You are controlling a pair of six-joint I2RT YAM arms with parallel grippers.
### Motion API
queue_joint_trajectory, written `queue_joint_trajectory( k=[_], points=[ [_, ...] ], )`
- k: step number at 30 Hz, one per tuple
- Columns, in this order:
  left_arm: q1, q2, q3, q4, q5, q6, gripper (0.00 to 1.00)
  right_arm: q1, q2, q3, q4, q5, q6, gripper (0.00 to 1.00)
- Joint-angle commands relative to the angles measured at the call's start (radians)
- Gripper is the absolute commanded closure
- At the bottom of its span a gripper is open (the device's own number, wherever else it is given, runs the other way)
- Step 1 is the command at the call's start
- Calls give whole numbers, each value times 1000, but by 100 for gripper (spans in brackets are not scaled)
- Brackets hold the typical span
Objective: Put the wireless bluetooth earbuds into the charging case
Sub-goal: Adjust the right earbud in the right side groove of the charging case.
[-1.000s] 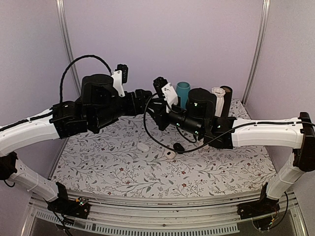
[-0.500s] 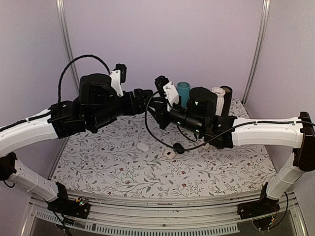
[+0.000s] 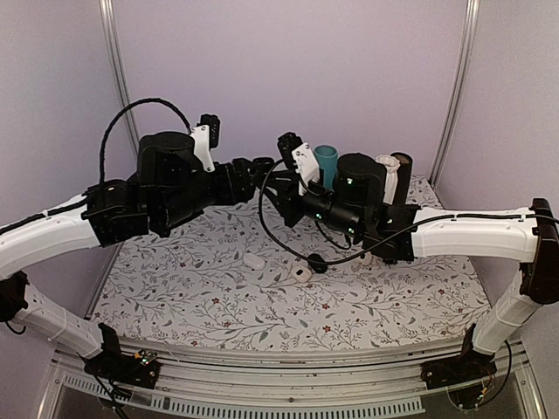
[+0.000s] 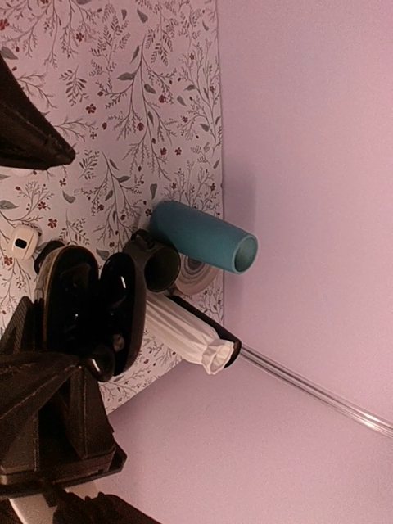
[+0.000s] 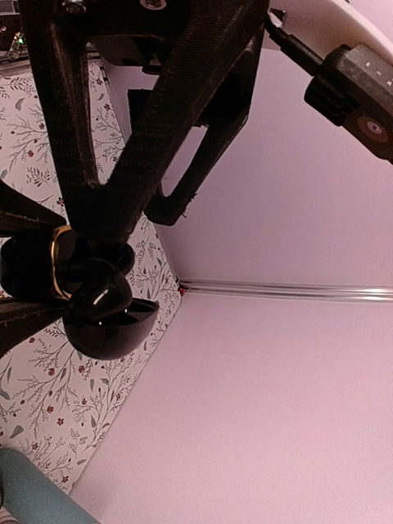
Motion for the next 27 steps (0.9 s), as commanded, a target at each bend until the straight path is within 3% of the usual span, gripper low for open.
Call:
queue_joint_trajectory(
  k=[1,16,27],
  points=[
    [16,-26,-5,-8,-17,12,24,-3,-30,5,35,4,4,97],
    [11,38,86,-36,-19,17,4,41,15,48,40,198,-117,97],
    [10,64,100,-13,-30,20,4,52,35,61,51,234,-142,97]
  ],
)
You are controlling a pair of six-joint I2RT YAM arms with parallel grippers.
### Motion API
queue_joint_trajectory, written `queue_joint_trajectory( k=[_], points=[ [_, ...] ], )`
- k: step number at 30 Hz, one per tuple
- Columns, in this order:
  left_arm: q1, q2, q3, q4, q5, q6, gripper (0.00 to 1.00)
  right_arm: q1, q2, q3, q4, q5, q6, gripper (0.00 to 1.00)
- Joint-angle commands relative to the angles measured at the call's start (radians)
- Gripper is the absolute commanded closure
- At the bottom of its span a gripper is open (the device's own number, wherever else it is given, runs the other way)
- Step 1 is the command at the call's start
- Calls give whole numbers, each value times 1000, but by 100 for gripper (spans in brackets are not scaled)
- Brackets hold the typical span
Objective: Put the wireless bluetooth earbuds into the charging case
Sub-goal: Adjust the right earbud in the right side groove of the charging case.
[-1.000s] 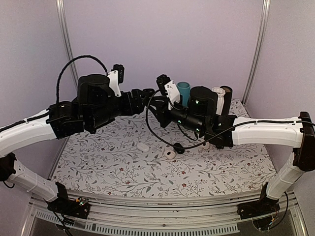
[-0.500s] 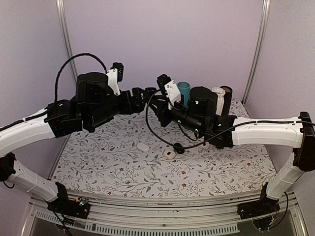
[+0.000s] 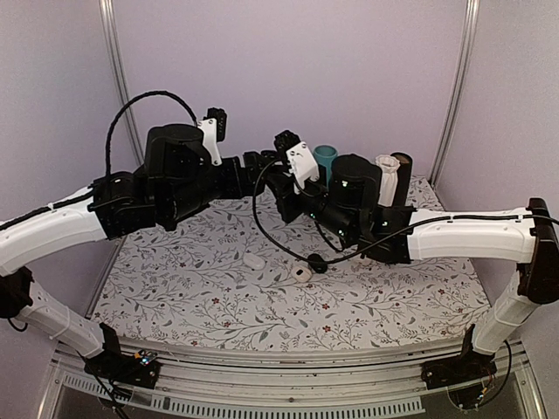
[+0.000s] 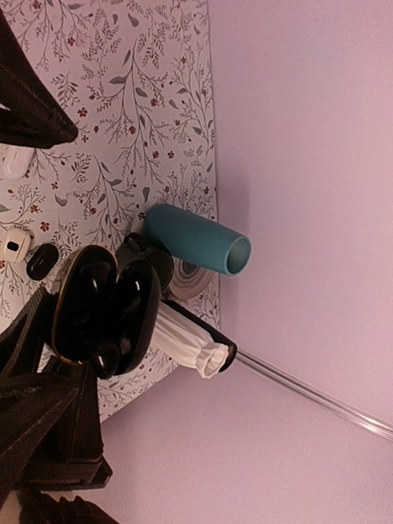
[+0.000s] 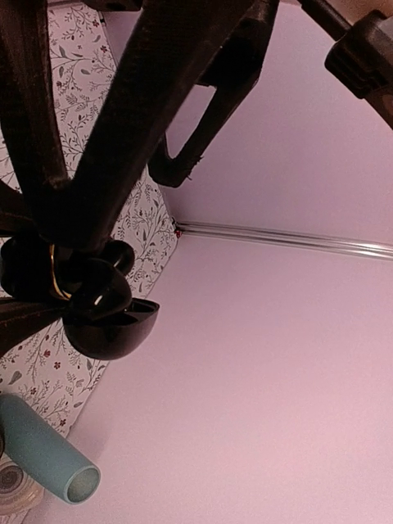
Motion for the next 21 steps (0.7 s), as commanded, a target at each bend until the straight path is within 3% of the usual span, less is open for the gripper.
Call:
queue_joint_trajectory(
  k=[1,21],
  points=[
    [10,14,32,17,-9,3,4,11,17,35,36,26,-21,97],
    [42,41,71,-20,-46,25,4,21,12,38,34,7,-36,97]
  ],
)
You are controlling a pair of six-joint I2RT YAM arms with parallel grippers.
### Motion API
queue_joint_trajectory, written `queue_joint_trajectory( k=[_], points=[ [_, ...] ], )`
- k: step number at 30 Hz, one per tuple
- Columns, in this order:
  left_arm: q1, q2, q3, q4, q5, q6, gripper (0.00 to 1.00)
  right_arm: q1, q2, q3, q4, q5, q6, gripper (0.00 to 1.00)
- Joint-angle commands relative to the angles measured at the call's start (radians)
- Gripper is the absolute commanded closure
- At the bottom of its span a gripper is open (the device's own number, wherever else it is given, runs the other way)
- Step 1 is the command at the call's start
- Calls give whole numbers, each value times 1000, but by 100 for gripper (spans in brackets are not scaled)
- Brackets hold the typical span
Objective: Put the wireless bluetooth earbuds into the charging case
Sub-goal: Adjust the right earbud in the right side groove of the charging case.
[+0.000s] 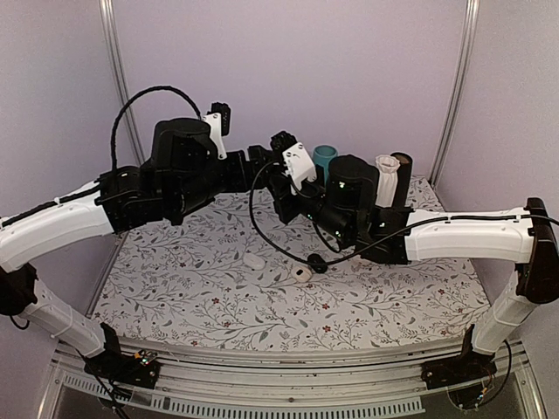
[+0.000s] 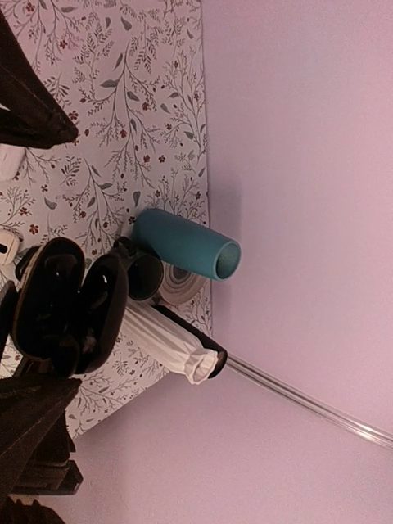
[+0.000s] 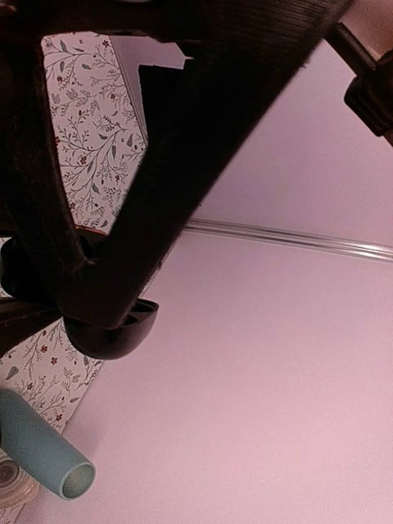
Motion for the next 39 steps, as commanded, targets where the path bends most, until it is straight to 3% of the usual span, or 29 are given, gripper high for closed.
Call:
queue_joint_trajectory(
  k=[1,33,39],
  points=[
    [34,-8,18,-22,-19,17,5,9,-3,26,28,-5,-8,97],
    [71,-41,4,-39,106,-49,20,24,-11,14,43,-15,-9,97],
    [71,-76,-13,-14,126,-57,16,23,-14,8,43,-33,8,97]
  ],
)
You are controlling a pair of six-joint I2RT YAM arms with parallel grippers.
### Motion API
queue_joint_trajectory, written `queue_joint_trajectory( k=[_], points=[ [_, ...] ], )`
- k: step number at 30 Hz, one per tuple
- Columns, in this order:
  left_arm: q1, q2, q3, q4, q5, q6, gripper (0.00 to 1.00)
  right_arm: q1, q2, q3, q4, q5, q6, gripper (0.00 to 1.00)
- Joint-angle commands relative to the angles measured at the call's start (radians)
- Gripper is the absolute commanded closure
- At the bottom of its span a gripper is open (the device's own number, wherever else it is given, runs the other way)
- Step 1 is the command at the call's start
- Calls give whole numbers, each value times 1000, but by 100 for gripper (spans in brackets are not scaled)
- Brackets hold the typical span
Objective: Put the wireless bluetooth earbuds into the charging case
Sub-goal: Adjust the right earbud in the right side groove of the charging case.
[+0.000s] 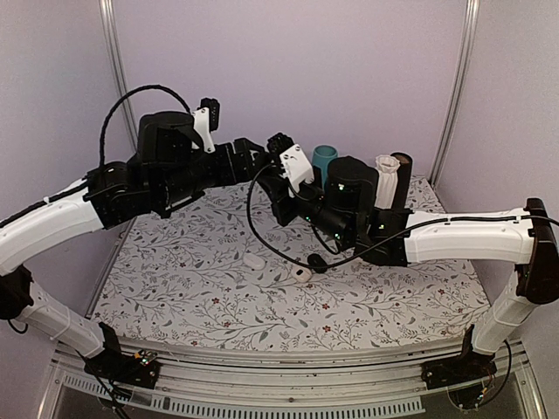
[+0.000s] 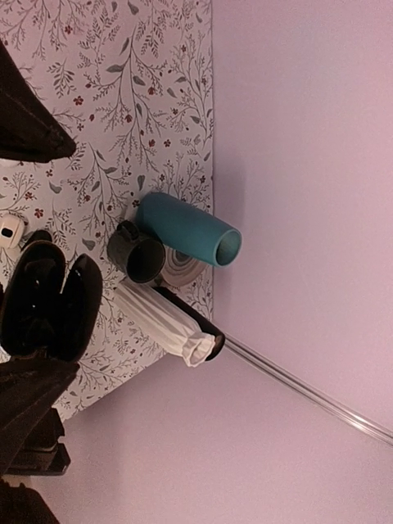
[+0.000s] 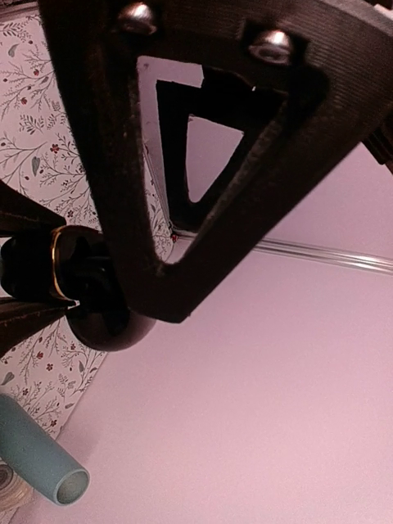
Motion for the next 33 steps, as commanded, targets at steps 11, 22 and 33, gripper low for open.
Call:
queue_joint_trajectory(
  k=[11,22,33],
  points=[
    [42,-114,-31,0,6,51,16,-29,-57,-36,41,-163,90,97],
    [110,-174,-31,-27,286,294,22,-95,-123,-131,104,-594,163,97],
    [116,-166,-26,-104,424,481,21,-165,-110,-124,116,-933,305,97]
  ],
)
